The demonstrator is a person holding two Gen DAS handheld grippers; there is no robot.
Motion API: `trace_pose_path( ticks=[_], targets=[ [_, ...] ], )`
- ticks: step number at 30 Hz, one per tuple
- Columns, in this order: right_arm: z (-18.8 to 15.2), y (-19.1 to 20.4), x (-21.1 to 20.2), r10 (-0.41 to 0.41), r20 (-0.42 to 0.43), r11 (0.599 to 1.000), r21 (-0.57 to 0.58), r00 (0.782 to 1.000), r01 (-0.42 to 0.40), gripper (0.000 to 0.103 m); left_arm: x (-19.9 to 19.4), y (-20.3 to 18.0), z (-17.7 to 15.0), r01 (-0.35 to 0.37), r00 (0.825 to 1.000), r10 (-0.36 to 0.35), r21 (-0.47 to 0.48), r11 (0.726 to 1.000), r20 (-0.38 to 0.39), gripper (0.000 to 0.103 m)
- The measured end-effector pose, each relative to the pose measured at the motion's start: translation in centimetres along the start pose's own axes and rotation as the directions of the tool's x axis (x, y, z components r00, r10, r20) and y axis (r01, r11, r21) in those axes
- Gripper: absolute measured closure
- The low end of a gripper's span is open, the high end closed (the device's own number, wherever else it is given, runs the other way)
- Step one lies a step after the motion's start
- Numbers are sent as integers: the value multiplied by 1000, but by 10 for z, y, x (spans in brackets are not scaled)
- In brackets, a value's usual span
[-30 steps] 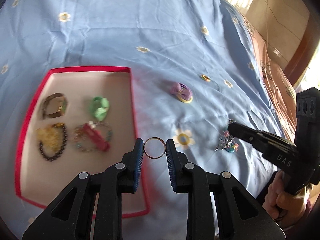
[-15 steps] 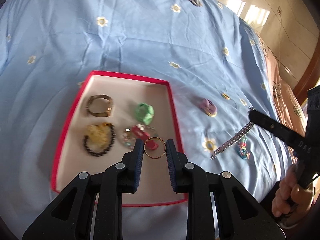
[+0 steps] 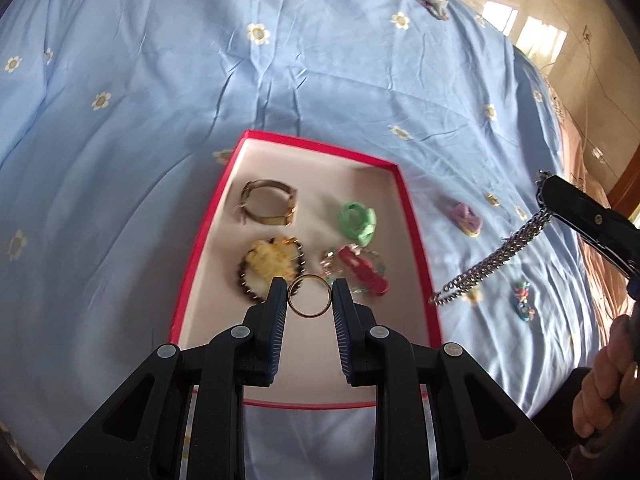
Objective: Organize jewelry
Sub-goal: 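Carry the gold ring and silver chain into the box and open both tools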
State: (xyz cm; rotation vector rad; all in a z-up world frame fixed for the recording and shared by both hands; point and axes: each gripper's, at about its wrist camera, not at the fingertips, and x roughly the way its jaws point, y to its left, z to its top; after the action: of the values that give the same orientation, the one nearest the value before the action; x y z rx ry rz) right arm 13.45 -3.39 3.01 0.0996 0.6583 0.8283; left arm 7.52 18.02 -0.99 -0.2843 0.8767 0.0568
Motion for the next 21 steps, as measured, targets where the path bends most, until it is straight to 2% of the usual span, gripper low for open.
trace_pose_path(
  ticks=[10, 21],
  targets=[
    [-21, 10, 40, 36, -92, 999, 11, 995, -35, 98, 27, 15, -7, -42, 998, 43, 7, 999, -51, 82],
    [-57, -8, 83, 15, -222, 999, 44, 975, -6, 98, 52, 27, -18, -57, 990, 59, 14, 998, -127, 82]
  ],
)
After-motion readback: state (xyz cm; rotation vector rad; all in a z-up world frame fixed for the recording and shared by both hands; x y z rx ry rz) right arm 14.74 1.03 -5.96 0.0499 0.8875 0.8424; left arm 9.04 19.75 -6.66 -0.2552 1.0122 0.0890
